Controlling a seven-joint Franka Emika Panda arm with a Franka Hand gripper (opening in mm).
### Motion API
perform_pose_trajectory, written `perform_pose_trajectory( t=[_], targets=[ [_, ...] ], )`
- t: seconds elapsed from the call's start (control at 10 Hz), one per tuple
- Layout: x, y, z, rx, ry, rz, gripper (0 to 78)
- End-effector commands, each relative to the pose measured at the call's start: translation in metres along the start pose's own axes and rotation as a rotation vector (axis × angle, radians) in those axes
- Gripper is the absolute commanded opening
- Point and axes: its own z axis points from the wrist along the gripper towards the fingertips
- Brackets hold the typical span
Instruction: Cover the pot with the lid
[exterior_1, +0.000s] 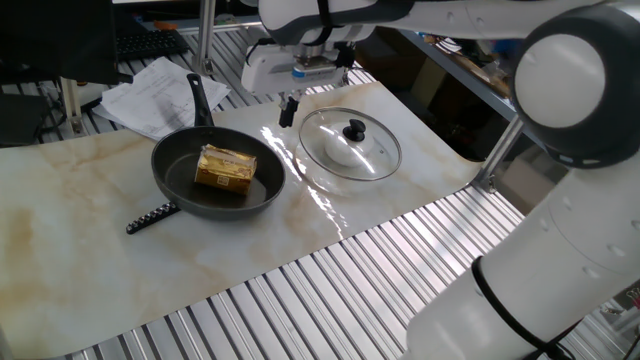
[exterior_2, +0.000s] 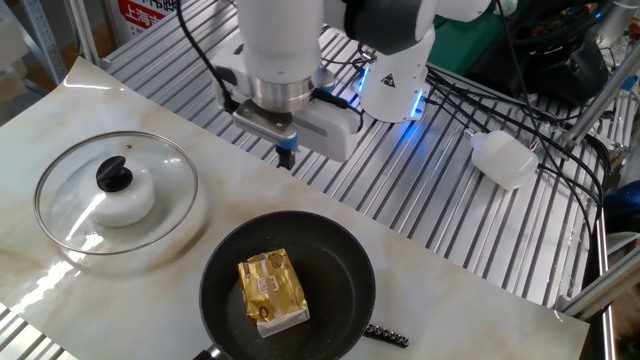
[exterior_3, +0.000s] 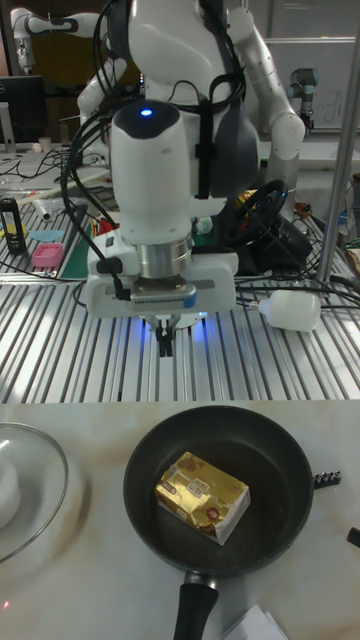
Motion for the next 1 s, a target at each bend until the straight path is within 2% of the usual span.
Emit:
perform_pose_trajectory(
  t=[0.1,0.2,0.3,0.4,0.5,0.6,1.0],
  targets=[
    [-0.012,-0.016,0.0,0.027,-0.017,-0.004,0.0],
    [-0.014,-0.023,0.005,0.058,-0.029,0.0,0.0],
    [-0.017,-0.031,0.012,0.074,-0.053,-0.002,0.0],
    [-0.019,-0.038,0.019,0.073,-0.064,-0.005,0.0],
    [-0.02,-0.04,0.021,0.073,-0.064,-0.007,0.0],
    [-0.024,-0.047,0.03,0.073,-0.065,-0.018,0.0],
    [-0.035,-0.056,0.034,0.073,-0.066,-0.01,0.0]
  ],
)
